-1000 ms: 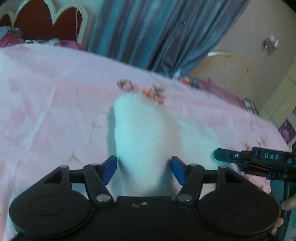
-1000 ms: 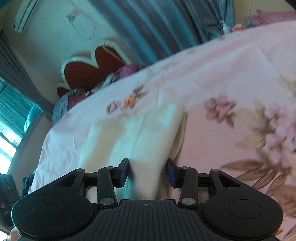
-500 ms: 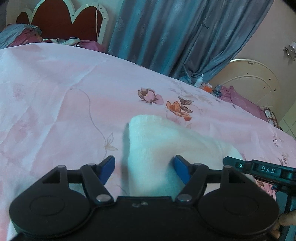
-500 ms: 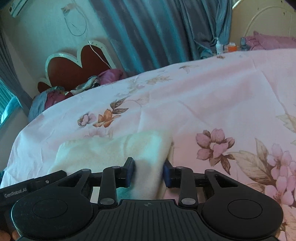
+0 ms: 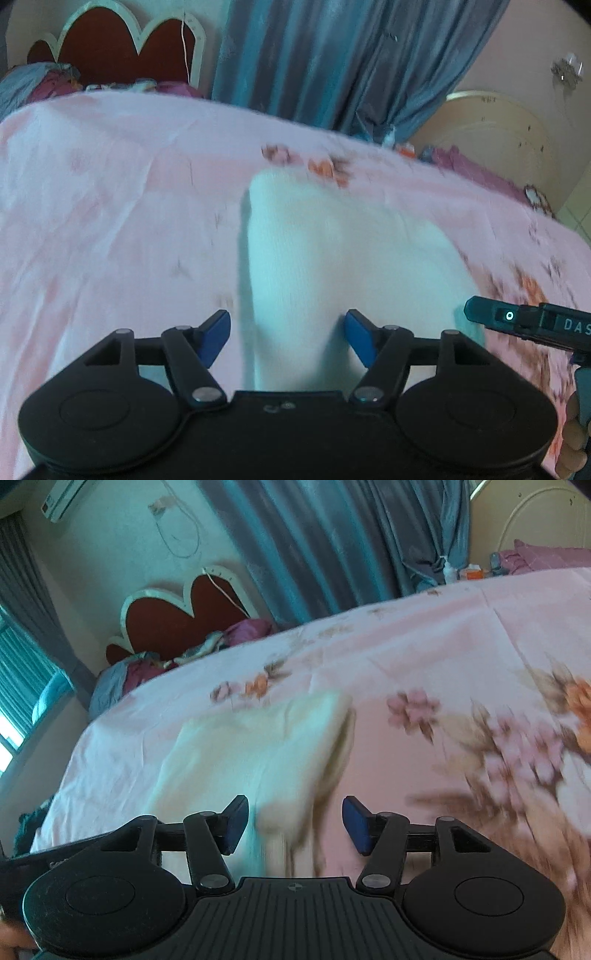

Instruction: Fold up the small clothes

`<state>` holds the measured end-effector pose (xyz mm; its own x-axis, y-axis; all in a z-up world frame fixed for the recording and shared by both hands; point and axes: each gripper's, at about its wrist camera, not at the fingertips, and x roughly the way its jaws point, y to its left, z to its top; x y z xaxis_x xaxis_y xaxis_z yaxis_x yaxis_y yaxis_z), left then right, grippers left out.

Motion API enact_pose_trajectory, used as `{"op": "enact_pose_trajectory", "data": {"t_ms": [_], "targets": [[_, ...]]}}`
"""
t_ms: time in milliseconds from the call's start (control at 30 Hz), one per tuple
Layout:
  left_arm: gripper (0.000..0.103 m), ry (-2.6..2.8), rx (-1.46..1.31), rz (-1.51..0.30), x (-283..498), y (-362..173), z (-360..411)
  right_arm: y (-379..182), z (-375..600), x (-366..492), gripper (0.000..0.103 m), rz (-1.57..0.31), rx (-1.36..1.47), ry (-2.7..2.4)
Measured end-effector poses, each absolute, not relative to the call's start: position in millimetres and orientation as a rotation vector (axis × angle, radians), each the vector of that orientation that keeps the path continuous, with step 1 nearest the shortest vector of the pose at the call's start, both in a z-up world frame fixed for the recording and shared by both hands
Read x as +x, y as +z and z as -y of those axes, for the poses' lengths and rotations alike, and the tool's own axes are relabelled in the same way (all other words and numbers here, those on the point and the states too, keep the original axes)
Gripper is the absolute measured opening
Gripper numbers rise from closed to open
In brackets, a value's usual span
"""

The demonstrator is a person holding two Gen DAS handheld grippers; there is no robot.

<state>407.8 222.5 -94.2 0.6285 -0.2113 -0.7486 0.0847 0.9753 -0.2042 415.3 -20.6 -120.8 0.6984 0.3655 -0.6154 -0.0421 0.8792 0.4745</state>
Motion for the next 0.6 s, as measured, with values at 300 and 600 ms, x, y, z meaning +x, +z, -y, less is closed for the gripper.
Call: {"op": "enact_pose_trajectory", "data": {"t_ms": [300,600], "targets": [[0.067,-0.162,-0.123,-0.896,374.8,-110.1,-217.1,-146.9,8.5,384.6,0.021,-0.886,0.428,0.247],[0.068,-0.176,-0.08,-0.879,352.9,-110.5,-213.7,-139.2,-12.1,361.8,0.014,-0.891,0.272,0.225]]}}
